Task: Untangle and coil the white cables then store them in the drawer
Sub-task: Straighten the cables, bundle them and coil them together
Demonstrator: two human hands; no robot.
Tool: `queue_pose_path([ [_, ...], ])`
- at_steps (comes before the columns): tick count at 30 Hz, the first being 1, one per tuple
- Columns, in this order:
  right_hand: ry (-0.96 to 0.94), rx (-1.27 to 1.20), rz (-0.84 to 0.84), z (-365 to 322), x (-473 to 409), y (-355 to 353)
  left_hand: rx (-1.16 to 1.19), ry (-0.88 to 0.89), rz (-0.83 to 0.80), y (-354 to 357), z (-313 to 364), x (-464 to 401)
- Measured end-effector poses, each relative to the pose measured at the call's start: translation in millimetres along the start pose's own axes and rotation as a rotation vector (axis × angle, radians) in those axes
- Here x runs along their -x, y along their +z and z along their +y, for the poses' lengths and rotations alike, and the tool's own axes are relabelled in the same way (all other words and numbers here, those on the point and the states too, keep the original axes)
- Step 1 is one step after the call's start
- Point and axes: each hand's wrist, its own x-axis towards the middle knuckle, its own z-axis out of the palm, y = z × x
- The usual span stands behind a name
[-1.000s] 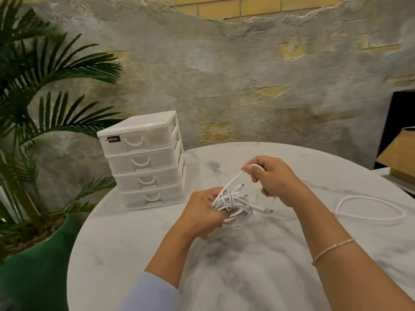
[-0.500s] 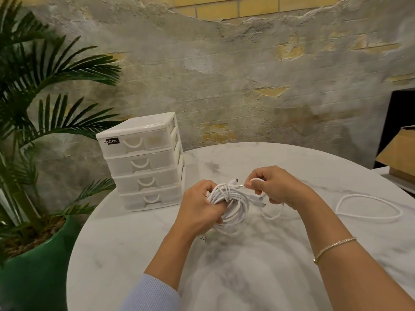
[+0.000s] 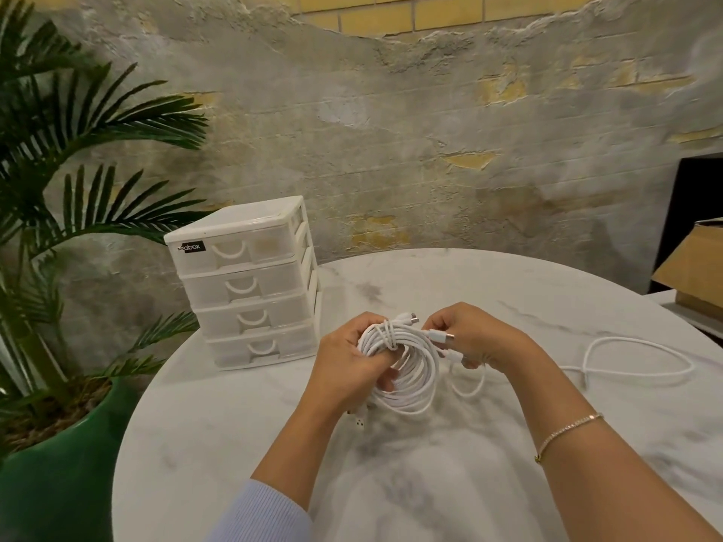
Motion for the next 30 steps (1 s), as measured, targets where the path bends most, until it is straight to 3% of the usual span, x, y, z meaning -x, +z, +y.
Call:
queue_pose_path([
  [3,-0.026,0.047,0.035,2,-3,3,0.052,-0.027,-0.032,-1,1,-1],
  [7,-0.061,0.120,0.156,7,-8,4,0.115,-0.101,0.046,-7,-2,-7],
  [10,-0.085,0.039,0.463,4,-10,4,0.116,-0.154,0.150,-9,-8,-11],
  [12,-0.243,-0.060,0.703,-10,-3,4,0.123,-0.181,0.225,-10,-12,-13],
  [13,-0.326,-0.111,0.717,-18,3,4,0.133,-0.195,0.257,-10,-14,-15],
  [15,-0.418,-0.064,0.498,-34,14,11,0.186,-0.229,0.314,-10,-16,-17],
  [18,-0.316,0.247,0.155,-41,14,33,0.293,-0.279,0.354,-10,-17,-18],
  [24,-0.134,0.394,0.231,-40,10,41,0.518,-0.369,0.146,-3,-9,-14],
  [30,-0.227,0.209,0.288,-36,7,37,0.603,-0.323,0.046,-9,-13,-17],
])
